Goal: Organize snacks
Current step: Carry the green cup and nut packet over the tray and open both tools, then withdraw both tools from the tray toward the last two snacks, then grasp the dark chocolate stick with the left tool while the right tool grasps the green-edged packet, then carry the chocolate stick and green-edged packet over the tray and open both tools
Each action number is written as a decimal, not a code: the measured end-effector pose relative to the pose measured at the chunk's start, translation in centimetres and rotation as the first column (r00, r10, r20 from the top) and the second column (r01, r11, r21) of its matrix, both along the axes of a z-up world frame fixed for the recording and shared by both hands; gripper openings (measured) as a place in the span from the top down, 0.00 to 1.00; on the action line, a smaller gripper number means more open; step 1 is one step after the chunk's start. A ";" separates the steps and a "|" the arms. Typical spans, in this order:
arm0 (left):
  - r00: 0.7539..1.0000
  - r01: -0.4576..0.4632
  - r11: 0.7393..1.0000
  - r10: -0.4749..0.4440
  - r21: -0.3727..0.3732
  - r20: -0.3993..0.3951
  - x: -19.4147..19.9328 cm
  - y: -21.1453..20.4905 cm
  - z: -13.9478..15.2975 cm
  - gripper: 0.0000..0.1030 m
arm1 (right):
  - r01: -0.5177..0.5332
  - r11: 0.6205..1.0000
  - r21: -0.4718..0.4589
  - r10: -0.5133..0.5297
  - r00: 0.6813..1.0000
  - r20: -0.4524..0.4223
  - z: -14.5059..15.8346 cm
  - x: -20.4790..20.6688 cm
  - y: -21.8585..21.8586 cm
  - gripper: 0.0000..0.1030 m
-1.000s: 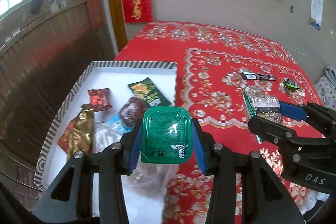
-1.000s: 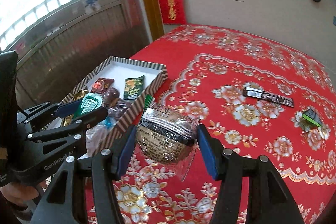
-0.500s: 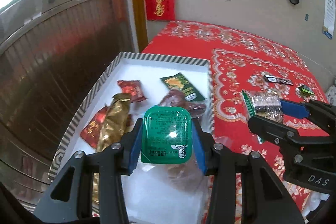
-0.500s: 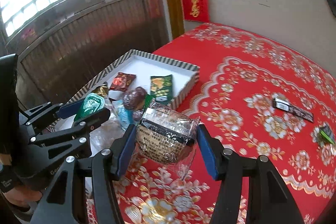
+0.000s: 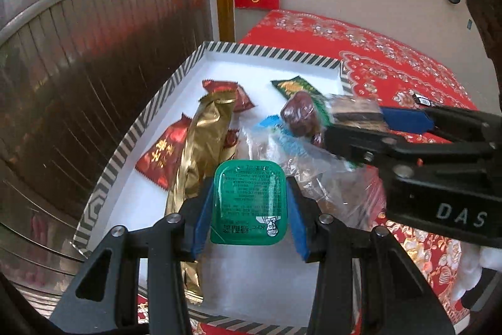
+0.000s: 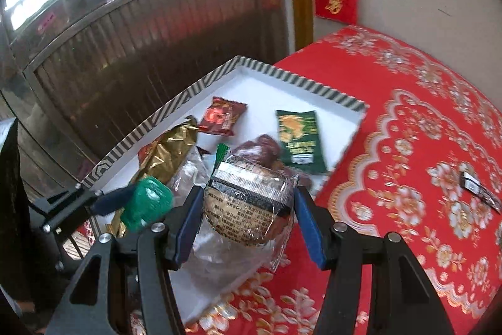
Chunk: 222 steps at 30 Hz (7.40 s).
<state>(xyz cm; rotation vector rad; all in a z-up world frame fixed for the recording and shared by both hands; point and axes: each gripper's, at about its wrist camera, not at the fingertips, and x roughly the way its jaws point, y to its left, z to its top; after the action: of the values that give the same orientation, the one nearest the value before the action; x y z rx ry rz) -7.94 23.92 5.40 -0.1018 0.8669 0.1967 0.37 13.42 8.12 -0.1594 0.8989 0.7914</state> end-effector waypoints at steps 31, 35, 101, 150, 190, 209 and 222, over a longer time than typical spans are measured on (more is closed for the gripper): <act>0.994 -0.107 0.993 0.106 0.058 0.019 -1.5 0.5 -1.4 0.26 | 0.012 0.993 0.115 -0.009 1.000 -0.029 0.7 -1.0 -1.7 0.37; 0.996 -0.090 0.993 0.088 0.072 0.031 -1.7 -0.4 -0.7 0.25 | 0.033 0.992 0.123 -0.029 0.999 -0.032 0.9 -1.0 -3.5 0.37; 0.638 0.767 0.642 -0.759 0.018 -0.132 24.4 -33.1 -2.3 0.16 | 0.592 0.789 0.164 -0.561 0.803 -0.201 -4.4 2.0 -38.4 0.28; 0.759 0.626 0.773 -0.634 -0.098 -0.151 16.5 -30.8 -3.2 0.77 | 0.644 0.765 0.030 -0.632 0.758 -0.165 -5.4 8.3 -37.6 0.57; 0.889 0.459 0.888 -0.459 0.016 -0.011 3.5 -23.3 -1.6 0.79 | 0.433 0.896 0.098 -0.428 0.901 -0.072 -2.7 -4.7 -27.9 0.57; 0.912 0.407 0.913 -0.407 0.021 0.046 2.7 -19.7 0.0 0.79 | 0.368 0.926 0.080 -0.365 0.929 -0.051 -1.7 -4.7 -23.9 0.57; 0.943 0.308 0.950 -0.311 0.044 0.119 2.1 -14.4 3.0 0.79 | 0.268 0.959 0.093 -0.266 0.964 -0.025 -0.3 -3.8 -18.4 0.57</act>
<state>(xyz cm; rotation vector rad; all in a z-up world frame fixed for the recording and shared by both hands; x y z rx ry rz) -5.84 9.53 8.39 0.0466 0.7444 -0.0938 -3.42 -5.00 7.86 0.0507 0.8704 0.5818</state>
